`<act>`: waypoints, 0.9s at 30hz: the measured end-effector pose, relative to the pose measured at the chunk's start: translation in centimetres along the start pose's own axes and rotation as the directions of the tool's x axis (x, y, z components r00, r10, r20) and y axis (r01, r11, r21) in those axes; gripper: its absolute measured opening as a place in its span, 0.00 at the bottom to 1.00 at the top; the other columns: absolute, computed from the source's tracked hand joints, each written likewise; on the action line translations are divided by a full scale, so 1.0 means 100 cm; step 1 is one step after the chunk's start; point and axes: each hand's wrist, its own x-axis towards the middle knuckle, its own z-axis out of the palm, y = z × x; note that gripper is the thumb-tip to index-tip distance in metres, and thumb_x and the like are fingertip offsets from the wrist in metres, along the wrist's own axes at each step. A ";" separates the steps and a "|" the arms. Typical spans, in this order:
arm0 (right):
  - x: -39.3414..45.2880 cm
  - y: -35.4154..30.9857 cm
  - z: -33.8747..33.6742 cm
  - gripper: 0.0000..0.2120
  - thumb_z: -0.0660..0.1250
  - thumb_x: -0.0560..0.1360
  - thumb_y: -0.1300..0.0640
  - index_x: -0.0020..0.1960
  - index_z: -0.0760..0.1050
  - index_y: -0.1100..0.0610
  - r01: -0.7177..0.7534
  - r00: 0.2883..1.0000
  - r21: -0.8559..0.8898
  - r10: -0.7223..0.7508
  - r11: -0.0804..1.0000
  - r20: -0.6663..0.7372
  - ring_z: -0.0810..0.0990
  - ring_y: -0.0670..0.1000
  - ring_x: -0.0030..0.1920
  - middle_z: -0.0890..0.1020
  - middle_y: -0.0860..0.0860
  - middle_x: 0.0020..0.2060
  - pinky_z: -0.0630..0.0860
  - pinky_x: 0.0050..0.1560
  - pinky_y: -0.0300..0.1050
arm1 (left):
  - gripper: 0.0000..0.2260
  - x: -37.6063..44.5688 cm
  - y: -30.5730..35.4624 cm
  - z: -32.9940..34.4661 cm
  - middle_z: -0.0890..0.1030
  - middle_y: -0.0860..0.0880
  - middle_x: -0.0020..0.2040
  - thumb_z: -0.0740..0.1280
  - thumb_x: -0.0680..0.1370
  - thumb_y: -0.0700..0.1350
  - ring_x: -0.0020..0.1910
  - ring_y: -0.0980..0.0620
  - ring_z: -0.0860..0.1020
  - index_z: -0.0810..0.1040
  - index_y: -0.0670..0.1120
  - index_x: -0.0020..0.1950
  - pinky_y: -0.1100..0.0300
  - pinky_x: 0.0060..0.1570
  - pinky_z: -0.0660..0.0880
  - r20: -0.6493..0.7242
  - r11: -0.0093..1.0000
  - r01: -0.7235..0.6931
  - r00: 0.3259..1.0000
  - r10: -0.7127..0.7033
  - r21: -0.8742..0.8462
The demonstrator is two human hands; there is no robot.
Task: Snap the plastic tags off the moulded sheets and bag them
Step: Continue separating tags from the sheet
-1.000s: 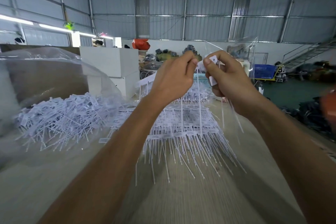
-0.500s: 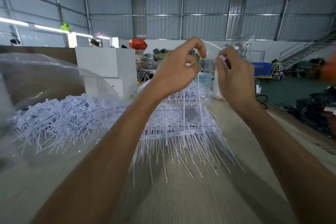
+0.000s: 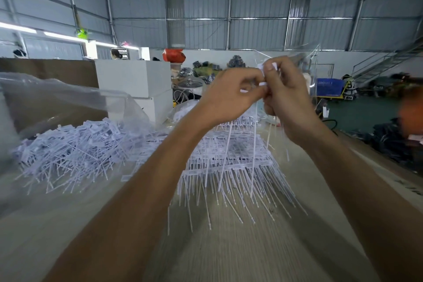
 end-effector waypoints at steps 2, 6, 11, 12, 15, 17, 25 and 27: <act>-0.002 -0.001 0.001 0.09 0.56 0.86 0.53 0.50 0.71 0.52 -0.035 0.998 0.029 0.034 0.999 0.047 0.60 0.45 0.23 0.66 0.45 0.26 0.59 0.24 0.37 | 0.07 0.000 -0.002 -0.002 0.80 0.59 0.33 0.69 0.80 0.47 0.32 0.66 0.77 0.82 0.44 0.45 0.63 0.39 0.72 -0.057 0.995 0.051 0.997 -0.056 -0.090; -0.006 -0.005 0.002 0.10 0.57 0.86 0.56 0.66 0.71 0.50 -0.024 0.992 -0.050 0.030 0.998 0.119 0.58 0.47 0.24 0.65 0.48 0.25 0.59 0.24 0.39 | 0.09 -0.002 -0.004 -0.004 0.76 0.55 0.25 0.69 0.80 0.45 0.23 0.61 0.69 0.81 0.39 0.46 0.67 0.32 0.66 -0.104 0.974 0.131 0.983 -0.152 -0.187; -0.004 -0.007 -0.005 0.23 0.60 0.83 0.62 0.74 0.61 0.45 -0.047 0.987 -0.018 0.049 0.999 0.150 0.62 0.44 0.24 0.70 0.40 0.25 0.61 0.24 0.39 | 0.07 -0.002 -0.007 -0.004 0.78 0.28 0.39 0.71 0.79 0.43 0.34 0.46 0.72 0.79 0.40 0.52 0.53 0.39 0.69 -0.089 0.939 0.170 0.975 -0.205 -0.299; -0.004 -0.006 -0.006 0.26 0.61 0.83 0.63 0.75 0.59 0.44 -0.066 0.986 0.002 0.065 0.998 0.153 0.62 0.44 0.25 0.70 0.40 0.26 0.61 0.24 0.39 | 0.08 -0.001 -0.007 -0.004 0.78 0.28 0.40 0.71 0.79 0.43 0.34 0.46 0.73 0.77 0.42 0.55 0.52 0.38 0.70 -0.086 0.933 0.169 0.975 -0.207 -0.319; -0.002 -0.004 -0.009 0.28 0.63 0.82 0.64 0.76 0.58 0.46 -0.109 0.977 0.068 0.095 0.992 0.189 0.61 0.45 0.26 0.69 0.42 0.27 0.60 0.25 0.38 | 0.16 0.000 -0.011 -0.005 0.81 0.33 0.43 0.71 0.79 0.44 0.36 0.48 0.78 0.74 0.47 0.65 0.54 0.42 0.76 -0.063 0.926 0.169 0.977 -0.202 -0.339; -0.002 -0.003 -0.010 0.24 0.64 0.80 0.63 0.73 0.64 0.49 -0.120 0.968 0.112 0.091 0.986 0.234 0.60 0.45 0.27 0.69 0.45 0.30 0.58 0.25 0.39 | 0.14 0.000 -0.013 -0.005 0.80 0.30 0.44 0.69 0.80 0.43 0.37 0.46 0.75 0.77 0.49 0.66 0.51 0.42 0.72 -0.017 0.922 0.171 0.982 -0.189 -0.348; 0.000 0.002 -0.012 0.18 0.63 0.78 0.68 0.61 0.72 0.49 -0.120 0.953 0.044 0.103 0.992 0.286 0.60 0.45 0.28 0.69 0.45 0.30 0.58 0.26 0.39 | 0.09 0.001 -0.014 -0.004 0.80 0.29 0.47 0.73 0.77 0.45 0.35 0.31 0.79 0.78 0.42 0.52 0.42 0.36 0.75 -0.071 0.949 0.124 0.986 -0.150 -0.289; 0.000 0.005 -0.010 0.20 0.62 0.77 0.68 0.62 0.71 0.48 -0.116 0.955 -0.026 0.119 0.993 0.271 0.62 0.43 0.27 0.70 0.42 0.30 0.60 0.26 0.39 | 0.10 0.001 -0.014 -0.002 0.79 0.29 0.40 0.73 0.77 0.48 0.32 0.34 0.78 0.77 0.43 0.50 0.45 0.35 0.74 -0.079 0.963 0.114 0.987 -0.137 -0.244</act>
